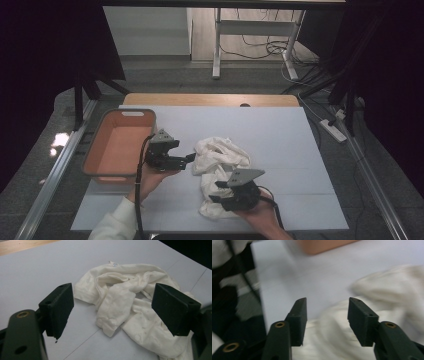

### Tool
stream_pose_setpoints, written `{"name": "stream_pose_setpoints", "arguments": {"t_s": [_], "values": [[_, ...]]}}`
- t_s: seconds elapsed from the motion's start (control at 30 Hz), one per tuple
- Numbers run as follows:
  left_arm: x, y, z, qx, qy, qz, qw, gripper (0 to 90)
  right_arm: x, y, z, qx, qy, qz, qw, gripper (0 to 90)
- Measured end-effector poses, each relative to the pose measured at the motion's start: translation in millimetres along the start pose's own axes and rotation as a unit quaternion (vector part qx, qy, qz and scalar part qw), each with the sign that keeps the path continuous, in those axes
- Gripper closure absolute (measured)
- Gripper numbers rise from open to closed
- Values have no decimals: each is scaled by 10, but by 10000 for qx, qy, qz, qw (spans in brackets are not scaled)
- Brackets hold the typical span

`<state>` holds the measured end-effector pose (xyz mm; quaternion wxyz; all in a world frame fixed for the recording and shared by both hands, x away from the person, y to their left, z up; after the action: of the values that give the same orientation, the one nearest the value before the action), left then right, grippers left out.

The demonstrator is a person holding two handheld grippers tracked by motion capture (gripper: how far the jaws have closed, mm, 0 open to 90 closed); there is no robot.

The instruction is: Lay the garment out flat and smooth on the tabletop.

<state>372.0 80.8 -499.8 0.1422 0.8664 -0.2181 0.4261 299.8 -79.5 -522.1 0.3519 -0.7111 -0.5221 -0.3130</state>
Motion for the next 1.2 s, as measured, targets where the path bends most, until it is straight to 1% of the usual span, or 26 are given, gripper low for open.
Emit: {"name": "stream_pose_setpoints", "arguments": {"t_s": [0.1,0.17,0.23,0.27,0.4,0.53,0.67,0.77,0.9,1.0,1.03,1.1,1.17,1.2], "values": [[0,-8,8,-3,0,-13,10000,187,57,202,-159,-319,172,106,9993,480],[0,-7,14,-12,-7,-20,10000,186,50,326,-197,-488,122,137,9986,473],[4,0,18,-25,-5,-30,10000,187,32,450,-197,-689,6,110,9976,468],[5,6,18,-31,-4,-25,10000,187,28,507,-184,-739,-22,123,9972,466],[2,13,18,-44,-6,-15,10000,187,15,709,-87,-791,-151,260,9964,458],[-3,13,28,-54,-12,-16,10000,187,5,860,31,-878,-353,278,9951,449],[-10,17,38,-66,-32,-4,10000,187,42,942,139,-843,-400,256,9953,452],[-10,12,42,-64,-35,-11,10000,187,58,972,221,-768,-417,303,9957,458],[7,5,30,-84,10,-67,9999,187,80,1017,339,-715,-540,273,9956,458],[0,4,29,-84,-2,-65,9999,188,86,1071,444,-681,-648,344,9950,465],[-4,4,30,-84,-6,-65,9999,188,89,1094,476,-669,-670,340,9949,487],[-9,3,33,-80,-10,-76,9999,188,89,1126,524,-665,-695,408,9945,557],[-15,2,39,-78,-15,-82,9999,188,74,1155,552,-697,-764,389,9939,639],[-18,2,44,-77,-15,-85,9999,188,60,1163,562,-716,-802,374,9935,695]]}}
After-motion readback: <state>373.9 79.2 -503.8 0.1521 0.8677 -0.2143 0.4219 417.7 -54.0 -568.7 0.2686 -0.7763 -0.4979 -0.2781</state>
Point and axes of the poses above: each handheld gripper's, and its own axes: z roughly forward along the jaws, x roughly out of its top, y roughly to its right, the point moved 9 cm from there along z, roughly forward along the jaws, and after that the axes turned 13 degrees about x, right-handed, at the moved point
